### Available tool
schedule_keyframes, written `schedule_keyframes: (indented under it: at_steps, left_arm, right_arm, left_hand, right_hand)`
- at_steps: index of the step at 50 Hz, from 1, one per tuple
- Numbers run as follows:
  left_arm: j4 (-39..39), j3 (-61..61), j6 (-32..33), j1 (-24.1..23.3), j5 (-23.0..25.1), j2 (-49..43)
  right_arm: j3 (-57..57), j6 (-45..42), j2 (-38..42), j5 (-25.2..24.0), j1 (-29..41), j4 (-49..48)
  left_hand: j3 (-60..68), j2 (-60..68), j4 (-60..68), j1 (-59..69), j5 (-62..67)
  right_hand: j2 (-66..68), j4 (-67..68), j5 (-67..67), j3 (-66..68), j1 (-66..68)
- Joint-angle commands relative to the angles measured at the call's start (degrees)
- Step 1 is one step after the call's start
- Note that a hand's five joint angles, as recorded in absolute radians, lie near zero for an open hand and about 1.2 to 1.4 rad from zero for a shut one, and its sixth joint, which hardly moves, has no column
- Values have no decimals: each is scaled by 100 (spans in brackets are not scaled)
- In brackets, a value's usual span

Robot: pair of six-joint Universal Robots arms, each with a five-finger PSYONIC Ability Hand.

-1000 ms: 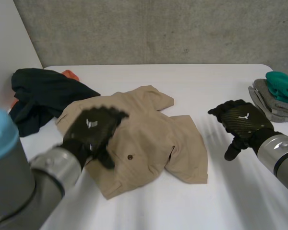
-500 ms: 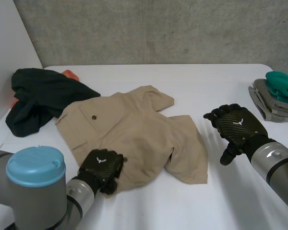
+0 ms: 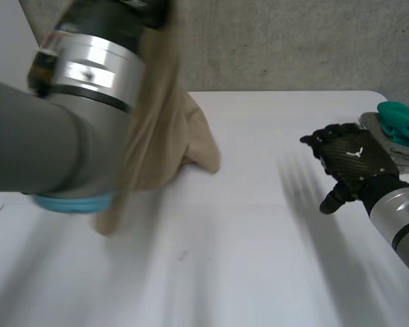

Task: Fold the laundry.

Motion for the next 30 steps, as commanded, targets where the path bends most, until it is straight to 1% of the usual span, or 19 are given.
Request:
schedule_keyframes:
  at_steps: [1, 2, 3, 7, 9, 10, 11, 12, 15, 18, 19, 21, 22, 23, 24, 26, 27, 29, 30]
  left_arm:
    - [-747, 530, -1029, -869, 1580, -1470]
    - [-853, 530, -1117, -895, 1764, -1602]
    - [-1080, 512, -1257, -982, 2140, -1882]
    - [-1617, 521, -1372, -1308, 2837, -2385]
    - [-1828, 530, -1337, -1431, 2987, -2482]
    - [-1995, 530, -1302, -1475, 3075, -2500]
    - [-2049, 530, -1276, -1484, 3076, -2491]
    - [-2101, 521, -1250, -1484, 3058, -2482]
    - [-2225, 477, -1135, -1458, 2900, -2228]
    - [-2304, 337, -1100, -1318, 2444, -1728]
    - [-2382, 171, -1100, -1213, 2086, -1448]
    - [-2497, -49, -1100, -1089, 1645, -1157]
    - [-2558, -155, -1109, -1036, 1443, -1016]
    - [-2681, -417, -1117, -949, 1014, -710]
    - [-2760, -576, -1109, -905, 810, -568]
    - [-2927, -910, -1100, -852, 406, -313]
    - [-3111, -1225, -1091, -825, 56, -94]
    - [-3305, -1578, -1091, -799, -254, 92]
    - [-3393, -1762, -1082, -773, -377, 189]
  right_arm:
    - [-66, 318, -241, 85, -678, -185]
    - [-66, 327, -250, 76, -768, -185]
    - [-66, 335, -259, 76, -855, -185]
    - [-84, 353, -259, 50, -1207, -211]
    - [-101, 327, -268, 41, -1374, -228]
    - [-110, 327, -268, 41, -1418, -237]
    - [-119, 318, -259, 41, -1454, -255]
    - [-154, 318, -233, 32, -1506, -272]
    - [-215, 274, -171, -3, -1507, -281]
    - [-242, 222, -171, -47, -1472, -246]
    - [-242, 117, -171, -151, -1463, -203]
    - [-216, -15, -180, -284, -1445, -159]
    - [-181, -216, -189, -484, -1445, -54]
    - [-181, -331, -189, -591, -1428, 26]
    - [-155, -454, -258, -688, -1428, 131]
    - [-119, -848, -381, -1003, -1419, 638]
    - [-119, -982, -434, -1083, -1419, 859]
    - [-110, -1254, -479, -1242, -1410, 1299]
    - [-67, -1508, -470, -1355, -1419, 1701]
  left_hand:
    - [1190, 1141, 1127, 1474, 1400]
    - [1190, 1141, 1127, 1474, 1400]
    - [1190, 1141, 1127, 1474, 1400]
    - [1042, 993, 979, 1326, 1252]
    - [-565, -614, -628, -281, -355]
    - [-2705, -2755, -2769, -2422, -2495]
    - [-3509, -3559, -3573, -3226, -3300]
    - [-3834, -3883, -3897, -3550, -3624]
    - [-3971, -4021, -4035, -3688, -3762]
    - [-4056, -4105, -4119, -3772, -3846]
    - [-4056, -4105, -4119, -3772, -3846]
    - [-4056, -4105, -4119, -3772, -3846]
    - [-4056, -4105, -4119, -3772, -3846]
    - [-4056, -4105, -4119, -3772, -3846]
    - [-4023, -4072, -4086, -3739, -3813]
    - [-4005, -4055, -4069, -3722, -3795]
    - [-3955, -4005, -4019, -3672, -3746]
    - [-3721, -3770, -3784, -3437, -3511]
    - [-3553, -3602, -3616, -3269, -3343]
  right_hand:
    - [-218, -205, -266, -211, -305]
    - [-218, -205, -266, -211, -305]
    - [-218, -205, -266, -211, -305]
    - [-218, -205, -266, -211, -305]
    - [-218, -205, -266, -211, -305]
    - [-218, -205, -266, -211, -305]
    - [-218, -205, -266, -211, -305]
    - [-218, -205, -266, -211, -305]
    - [-218, -205, -266, -211, -305]
    - [-218, -205, -266, -211, -305]
    - [-218, -205, -266, -211, -305]
    - [-218, -205, -266, -211, -305]
    - [-218, -205, -266, -211, -305]
    - [-218, -205, -266, -211, -305]
    - [-218, -205, -266, -211, -305]
    - [-218, -205, -266, -211, -305]
    - [-218, -205, -266, -211, -305]
    - [-218, -205, -266, -211, -305]
    - [-218, -205, -266, -211, -305]
